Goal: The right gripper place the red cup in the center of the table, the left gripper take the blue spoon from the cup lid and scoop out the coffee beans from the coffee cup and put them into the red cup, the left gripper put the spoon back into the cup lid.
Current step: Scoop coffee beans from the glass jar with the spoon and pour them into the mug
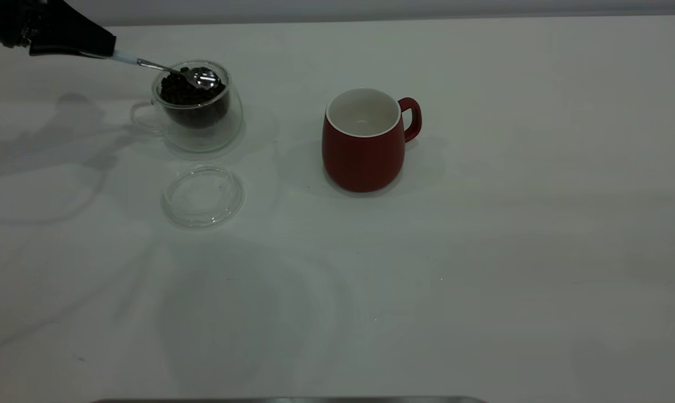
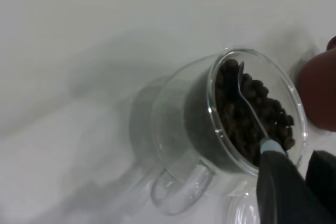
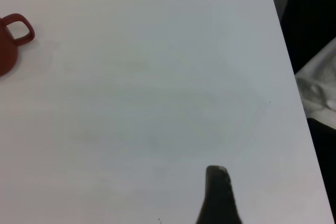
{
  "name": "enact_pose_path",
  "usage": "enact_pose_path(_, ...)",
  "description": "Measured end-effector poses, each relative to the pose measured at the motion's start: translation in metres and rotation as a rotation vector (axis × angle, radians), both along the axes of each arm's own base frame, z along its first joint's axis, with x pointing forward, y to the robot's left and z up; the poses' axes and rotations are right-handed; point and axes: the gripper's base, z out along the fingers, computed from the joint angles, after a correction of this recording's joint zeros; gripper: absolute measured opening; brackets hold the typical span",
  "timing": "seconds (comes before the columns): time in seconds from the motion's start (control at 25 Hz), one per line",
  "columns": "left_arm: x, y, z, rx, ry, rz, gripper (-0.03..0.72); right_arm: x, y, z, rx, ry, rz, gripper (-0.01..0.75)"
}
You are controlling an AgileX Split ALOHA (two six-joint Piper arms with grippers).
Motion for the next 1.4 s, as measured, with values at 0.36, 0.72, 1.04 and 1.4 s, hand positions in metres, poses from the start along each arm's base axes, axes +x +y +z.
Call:
enact_pose_path(0.36, -0.008, 0.002, -0.006, 0.0, 0.22, 0.075, 0.123, 0.0, 0.0, 0.0, 0.0, 0.0, 0.0, 0.591)
enact_pose_path(0.72, -0.009, 0.002, -0.006, -0.067, 0.416, 0.236, 0.123, 0.0, 0.0, 0.0, 0.0, 0.0, 0.0, 0.591)
enact_pose_path(1.04, -0.004, 0.0, -0.002, -0.153, 0.444, 0.32, 0.123, 0.0, 0.0, 0.0, 0.0, 0.0, 0.0, 0.591)
enact_pose_path(1.4, -0.01, 0.017, 0.001, -0.212, 0.505, 0.35, 0.123, 0.0, 0.0, 0.0, 0.0, 0.0, 0.0, 0.591)
